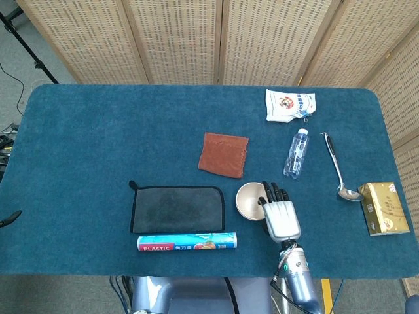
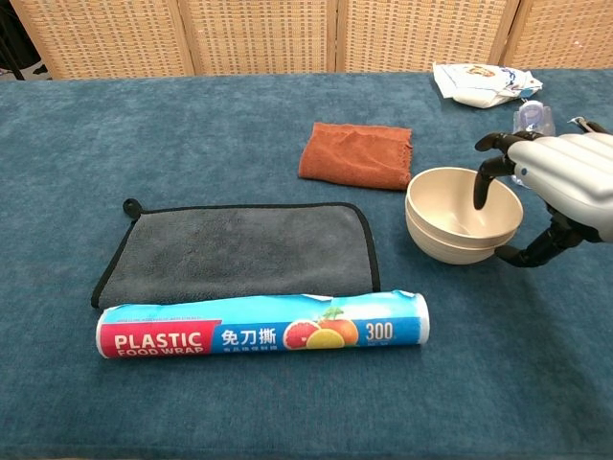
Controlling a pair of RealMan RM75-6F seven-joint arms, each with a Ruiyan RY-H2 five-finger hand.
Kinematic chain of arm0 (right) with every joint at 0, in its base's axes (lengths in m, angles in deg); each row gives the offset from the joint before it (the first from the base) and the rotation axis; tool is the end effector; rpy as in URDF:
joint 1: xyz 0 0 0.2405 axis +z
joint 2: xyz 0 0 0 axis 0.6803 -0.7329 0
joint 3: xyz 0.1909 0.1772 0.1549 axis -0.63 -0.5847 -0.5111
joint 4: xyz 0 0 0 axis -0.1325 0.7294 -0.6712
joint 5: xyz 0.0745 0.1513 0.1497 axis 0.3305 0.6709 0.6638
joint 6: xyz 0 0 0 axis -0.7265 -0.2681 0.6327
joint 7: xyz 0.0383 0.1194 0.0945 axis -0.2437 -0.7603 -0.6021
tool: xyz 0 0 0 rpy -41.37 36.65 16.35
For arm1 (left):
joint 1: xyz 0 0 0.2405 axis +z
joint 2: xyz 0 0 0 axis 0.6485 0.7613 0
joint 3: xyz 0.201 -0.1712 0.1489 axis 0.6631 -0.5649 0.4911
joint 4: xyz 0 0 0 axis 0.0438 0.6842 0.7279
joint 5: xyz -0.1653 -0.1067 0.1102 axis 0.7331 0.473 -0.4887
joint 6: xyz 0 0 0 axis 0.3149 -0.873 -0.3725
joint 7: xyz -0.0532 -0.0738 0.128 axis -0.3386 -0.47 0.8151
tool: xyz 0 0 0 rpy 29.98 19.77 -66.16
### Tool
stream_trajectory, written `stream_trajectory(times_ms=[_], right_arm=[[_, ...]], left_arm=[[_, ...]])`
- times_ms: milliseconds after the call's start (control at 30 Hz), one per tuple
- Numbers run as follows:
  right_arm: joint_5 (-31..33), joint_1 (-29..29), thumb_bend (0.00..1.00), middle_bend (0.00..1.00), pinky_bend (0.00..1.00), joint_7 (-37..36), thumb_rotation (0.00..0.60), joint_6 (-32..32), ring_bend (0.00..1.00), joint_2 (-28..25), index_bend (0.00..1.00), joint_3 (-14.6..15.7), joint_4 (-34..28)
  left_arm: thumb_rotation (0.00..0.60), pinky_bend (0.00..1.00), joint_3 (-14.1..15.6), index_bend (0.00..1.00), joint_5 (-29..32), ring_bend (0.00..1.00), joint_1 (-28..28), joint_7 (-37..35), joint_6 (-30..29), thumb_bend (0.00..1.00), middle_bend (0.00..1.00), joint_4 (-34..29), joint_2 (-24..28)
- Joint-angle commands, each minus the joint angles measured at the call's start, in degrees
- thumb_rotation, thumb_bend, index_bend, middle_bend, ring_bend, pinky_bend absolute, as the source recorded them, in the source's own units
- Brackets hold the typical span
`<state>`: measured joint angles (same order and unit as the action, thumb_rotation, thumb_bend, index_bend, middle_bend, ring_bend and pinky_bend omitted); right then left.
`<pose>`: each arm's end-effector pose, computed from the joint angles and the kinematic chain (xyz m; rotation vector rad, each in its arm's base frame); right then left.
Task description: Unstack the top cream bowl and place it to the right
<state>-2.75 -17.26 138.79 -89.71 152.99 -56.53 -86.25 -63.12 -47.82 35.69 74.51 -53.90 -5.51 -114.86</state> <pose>-0.1919 -0.2683 -0.0246 1.6308 -0.8776 0.7277 -0.3710 0.2110 0.2406 -1.2267 -0.9512 -0.9418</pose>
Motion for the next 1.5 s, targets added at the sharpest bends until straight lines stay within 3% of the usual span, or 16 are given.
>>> stream_trajectory(times_ms=[33,633,1500], right_arm=[[0.2,0.0,0.4,0.08,0.17,-0.1,0.6,0.1,0.09,0.1,0.39,-0.2,0.1],[0.9,0.0,0.41,0.08,0.17,-0.2,0.6,0.2,0.09,0.0,0.39,-0.6,0.2],[1.5,0.0,0.4,0.08,0.17,0.6,0.6,-0.1,0.09,-0.5,0.48,-0.7,-0.2]], left_arm=[[0.433,0.0,0.0,0.17,-0.1,0.0,0.0,0.1,0.1,0.0,0.0,0.0,0.0],[0.432,0.0,0.1,0.17,-0.2,0.0,0.0,0.0,0.1,0.0,0.0,-0.3,0.1],[0.431,0.0,0.2,0.17,-0.2,0.0,0.1,-0.2,0.3,0.0,0.0,-0.5,0.3]])
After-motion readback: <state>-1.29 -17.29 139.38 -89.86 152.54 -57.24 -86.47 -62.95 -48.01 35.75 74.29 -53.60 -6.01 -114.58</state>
